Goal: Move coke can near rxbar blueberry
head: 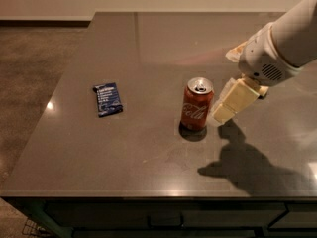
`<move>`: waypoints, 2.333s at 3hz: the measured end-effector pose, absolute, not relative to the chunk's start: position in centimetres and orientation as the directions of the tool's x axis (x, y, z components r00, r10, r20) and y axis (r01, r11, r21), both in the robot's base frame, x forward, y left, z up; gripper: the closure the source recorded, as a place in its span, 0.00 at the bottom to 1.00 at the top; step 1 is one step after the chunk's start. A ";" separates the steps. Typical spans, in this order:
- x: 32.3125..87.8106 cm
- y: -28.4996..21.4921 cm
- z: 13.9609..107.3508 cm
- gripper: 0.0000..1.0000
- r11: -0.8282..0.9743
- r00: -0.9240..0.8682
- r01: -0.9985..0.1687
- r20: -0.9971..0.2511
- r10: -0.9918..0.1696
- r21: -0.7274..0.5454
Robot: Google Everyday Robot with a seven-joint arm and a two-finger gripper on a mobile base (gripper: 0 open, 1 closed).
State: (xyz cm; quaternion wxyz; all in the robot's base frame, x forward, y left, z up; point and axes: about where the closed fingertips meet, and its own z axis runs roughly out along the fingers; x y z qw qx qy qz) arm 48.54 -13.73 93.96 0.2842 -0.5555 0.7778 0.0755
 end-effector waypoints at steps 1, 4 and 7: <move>49.7 -12.3 92.4 0.00 0.368 -0.224 -0.913 -0.537 -0.813 -0.178; 50.4 -9.8 90.6 0.41 0.332 -0.217 -0.938 -0.585 -0.782 -0.097; 51.6 -5.3 94.3 1.00 0.268 -0.157 -0.961 -0.651 -0.742 -0.073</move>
Offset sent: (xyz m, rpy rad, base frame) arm 0.0297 0.0389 -0.0409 0.0710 0.0779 0.0251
